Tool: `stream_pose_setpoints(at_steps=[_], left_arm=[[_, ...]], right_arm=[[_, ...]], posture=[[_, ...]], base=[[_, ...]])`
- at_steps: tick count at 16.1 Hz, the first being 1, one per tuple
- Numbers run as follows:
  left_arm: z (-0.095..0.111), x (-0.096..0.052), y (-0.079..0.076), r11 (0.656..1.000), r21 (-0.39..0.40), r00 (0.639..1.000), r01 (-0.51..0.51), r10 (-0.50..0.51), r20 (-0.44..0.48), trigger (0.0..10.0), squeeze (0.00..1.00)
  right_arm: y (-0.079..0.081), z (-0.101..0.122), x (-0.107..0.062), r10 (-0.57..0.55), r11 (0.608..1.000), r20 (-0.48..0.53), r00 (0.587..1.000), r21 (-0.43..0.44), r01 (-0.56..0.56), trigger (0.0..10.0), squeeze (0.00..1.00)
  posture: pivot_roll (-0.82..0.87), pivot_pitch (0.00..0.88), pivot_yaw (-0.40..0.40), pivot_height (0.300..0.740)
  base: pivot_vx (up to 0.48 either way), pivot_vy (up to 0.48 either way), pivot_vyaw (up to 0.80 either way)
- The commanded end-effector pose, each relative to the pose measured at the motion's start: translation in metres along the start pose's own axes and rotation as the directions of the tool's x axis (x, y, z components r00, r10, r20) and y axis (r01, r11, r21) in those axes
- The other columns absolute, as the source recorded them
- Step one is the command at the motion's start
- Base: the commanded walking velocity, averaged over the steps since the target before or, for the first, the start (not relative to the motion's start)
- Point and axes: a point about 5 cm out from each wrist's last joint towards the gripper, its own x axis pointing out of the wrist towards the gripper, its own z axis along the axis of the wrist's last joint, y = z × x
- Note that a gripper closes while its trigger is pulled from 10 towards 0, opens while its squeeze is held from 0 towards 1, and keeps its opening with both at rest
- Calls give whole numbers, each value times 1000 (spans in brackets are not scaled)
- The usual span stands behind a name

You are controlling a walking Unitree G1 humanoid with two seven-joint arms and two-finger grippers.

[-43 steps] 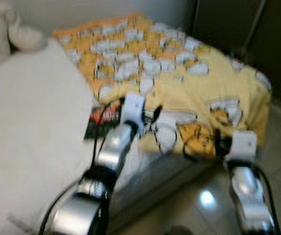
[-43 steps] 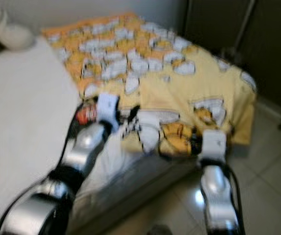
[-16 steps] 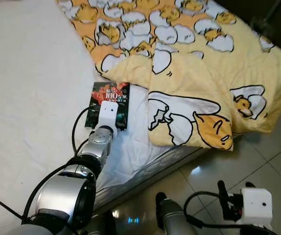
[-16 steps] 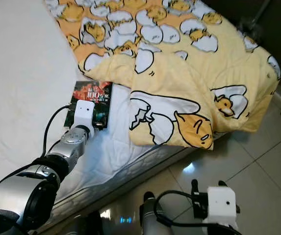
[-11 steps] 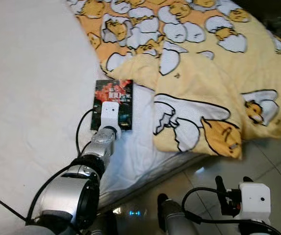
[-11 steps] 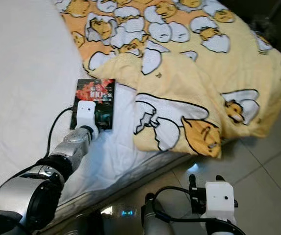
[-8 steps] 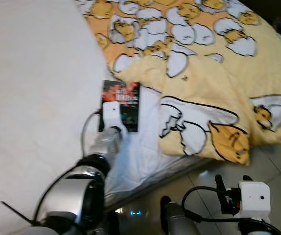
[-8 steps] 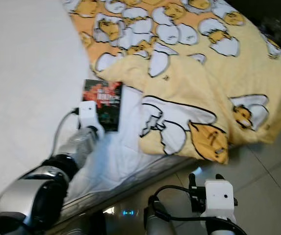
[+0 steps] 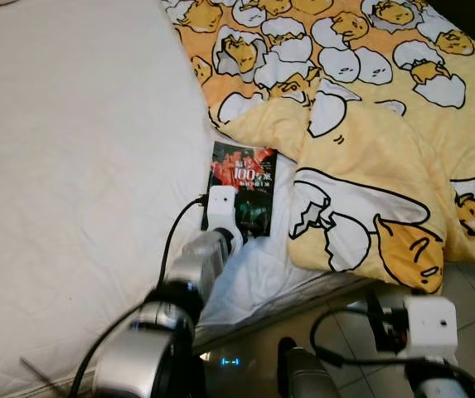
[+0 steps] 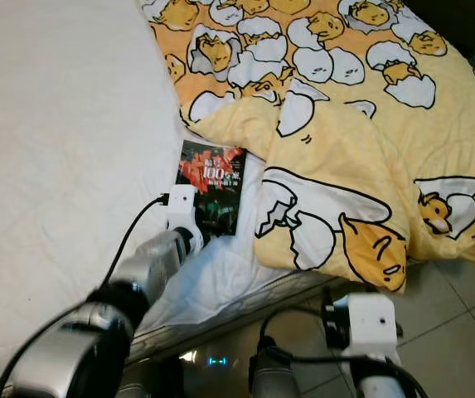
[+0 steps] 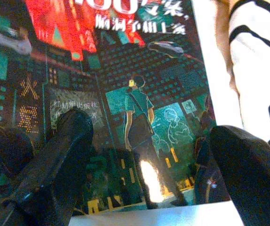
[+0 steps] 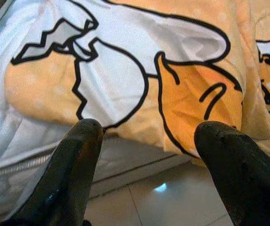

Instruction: Clean up the room

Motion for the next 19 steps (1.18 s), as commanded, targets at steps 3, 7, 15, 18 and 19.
stream_pose_setpoints(at_steps=[3,7,15,18,19], left_arm=[[24,-2,-59,987,-10,973,161,-157,171,10000,0],[41,-9,-32,995,53,975,83,-92,200,10000,0],[24,-17,74,860,338,924,-383,358,134,10000,0],[35,-19,82,842,321,901,-433,393,183,10000,0],[36,-19,83,843,312,899,-437,396,187,10000,0]], right_arm=[[-2,-7,1,5,1000,-32,999,1,-5,10000,0],[-1,-9,6,8,1000,-28,1000,-2,-8,10000,0],[-7,-14,-8,12,1000,-57,998,-27,-13,10000,0],[-1,-13,-13,59,998,-47,997,41,-57,10000,0],[3,-12,-14,85,995,-41,996,58,-82,10000,0]], posture=[[-319,220,-3,740],[-299,211,-8,740],[-362,253,-36,740],[-364,260,-32,740],[-362,260,-32,740]], base=[[0,0,0],[0,0,0],[0,0,0],[0,0,0],[0,0,0]])
